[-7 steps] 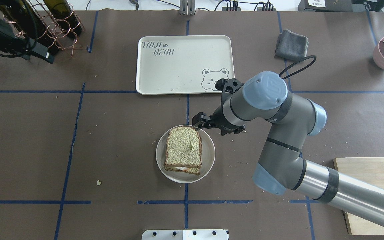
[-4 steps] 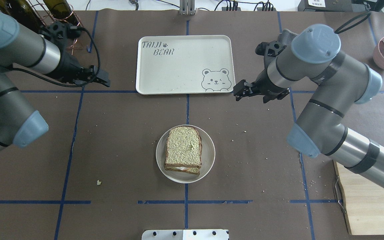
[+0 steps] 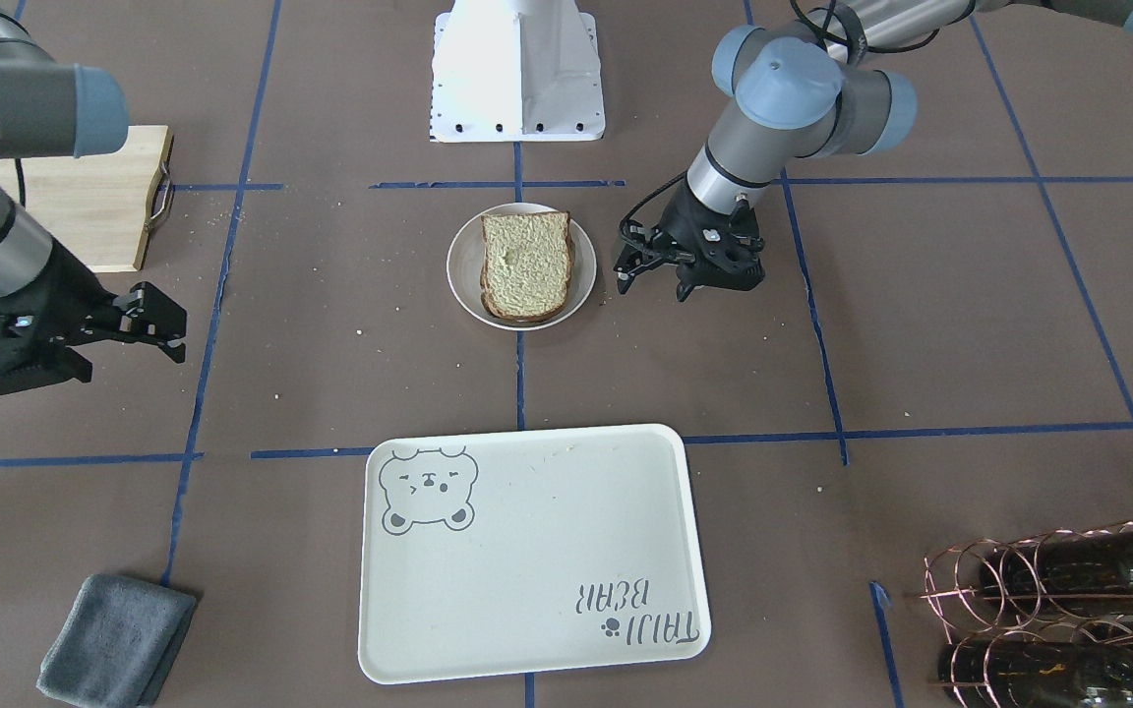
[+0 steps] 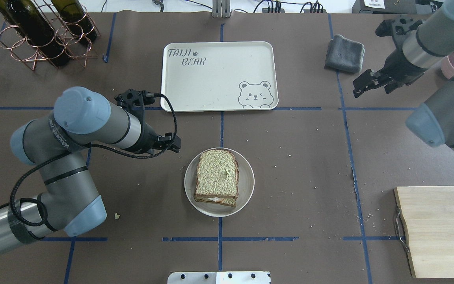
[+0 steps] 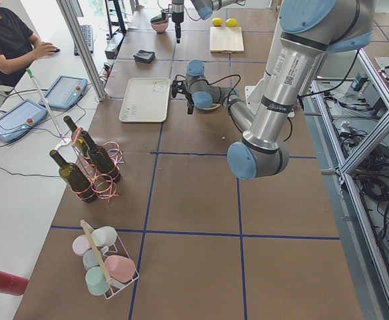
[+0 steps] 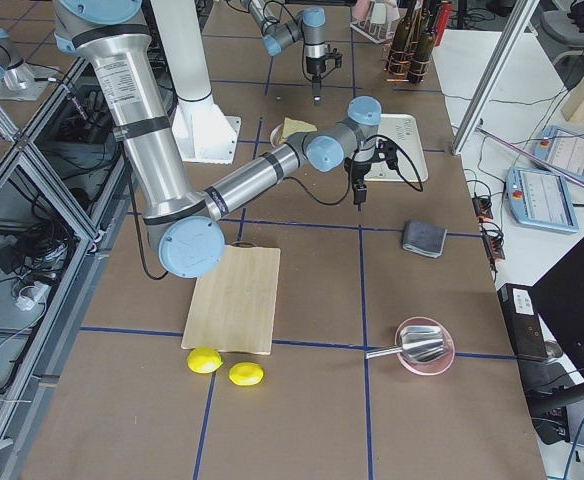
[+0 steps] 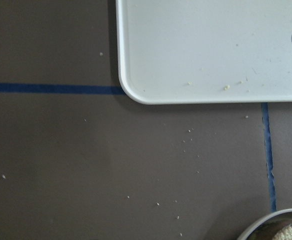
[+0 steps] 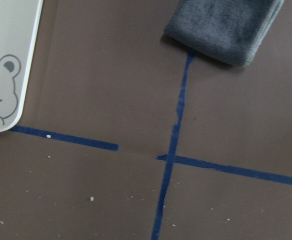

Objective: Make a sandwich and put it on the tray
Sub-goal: 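Withdraw the right gripper while the left gripper moves toward the plate, then grasp the rim of the white plate with the left gripper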

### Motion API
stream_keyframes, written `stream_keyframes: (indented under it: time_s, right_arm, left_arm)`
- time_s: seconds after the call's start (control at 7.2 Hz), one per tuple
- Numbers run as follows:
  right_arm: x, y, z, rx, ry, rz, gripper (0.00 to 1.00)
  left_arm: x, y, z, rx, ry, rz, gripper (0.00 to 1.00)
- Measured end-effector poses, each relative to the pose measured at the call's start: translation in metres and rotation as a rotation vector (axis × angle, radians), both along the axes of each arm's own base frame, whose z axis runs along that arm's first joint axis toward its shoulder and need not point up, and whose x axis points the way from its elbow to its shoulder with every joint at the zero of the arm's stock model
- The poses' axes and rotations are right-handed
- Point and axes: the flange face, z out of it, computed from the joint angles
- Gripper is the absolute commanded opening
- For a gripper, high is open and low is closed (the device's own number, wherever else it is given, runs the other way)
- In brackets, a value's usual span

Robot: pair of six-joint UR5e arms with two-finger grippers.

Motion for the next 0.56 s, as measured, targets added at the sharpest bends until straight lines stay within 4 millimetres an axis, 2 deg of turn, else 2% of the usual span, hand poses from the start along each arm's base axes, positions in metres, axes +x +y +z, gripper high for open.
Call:
stream_keyframes:
  time_s: [0.28,0.56]
  right_arm:
    - [0.047,-0.023,0.040,-0.013,-0.009,-0.017,1.00]
    - [0.068,-0.029,0.061,-0.029,-0.015,-0.018,1.00]
  left_arm:
    - [0.037,0.032,-0.002,-0.018,-0.005,0.029,0.52]
    - [0.065,0.052,-0.002,-0.038,-0.012,0.055,0.29]
